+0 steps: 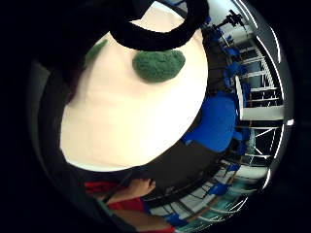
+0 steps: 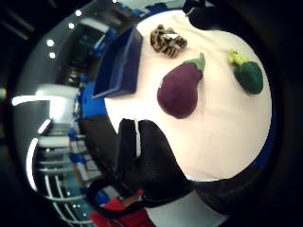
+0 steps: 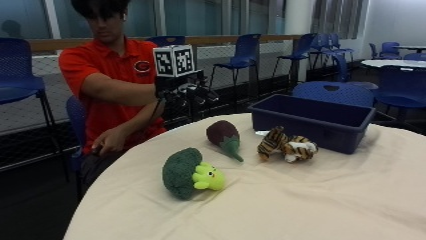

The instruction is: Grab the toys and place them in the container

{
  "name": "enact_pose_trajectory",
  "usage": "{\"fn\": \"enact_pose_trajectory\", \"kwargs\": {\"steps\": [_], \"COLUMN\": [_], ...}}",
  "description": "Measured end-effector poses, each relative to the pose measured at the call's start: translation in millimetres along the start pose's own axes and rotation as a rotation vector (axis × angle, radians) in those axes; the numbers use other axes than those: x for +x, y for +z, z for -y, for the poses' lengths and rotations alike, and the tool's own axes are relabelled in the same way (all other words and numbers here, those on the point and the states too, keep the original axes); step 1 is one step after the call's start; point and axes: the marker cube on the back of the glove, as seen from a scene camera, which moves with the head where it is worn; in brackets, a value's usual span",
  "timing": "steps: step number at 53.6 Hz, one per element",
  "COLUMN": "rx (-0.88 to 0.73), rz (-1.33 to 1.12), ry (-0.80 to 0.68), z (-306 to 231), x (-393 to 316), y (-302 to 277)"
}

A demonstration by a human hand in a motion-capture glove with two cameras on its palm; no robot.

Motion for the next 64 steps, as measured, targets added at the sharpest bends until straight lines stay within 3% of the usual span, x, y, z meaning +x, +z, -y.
{"fn": "enact_pose_trajectory", "kwargs": {"steps": [26, 64], "rx": [-0.011, -0.091], "rz": [0.055, -0.058], "ry": [0.012, 0.231], "z": [14.7, 123.1], "x": [26.4, 135.4], "y": [14.3, 65.0]}}
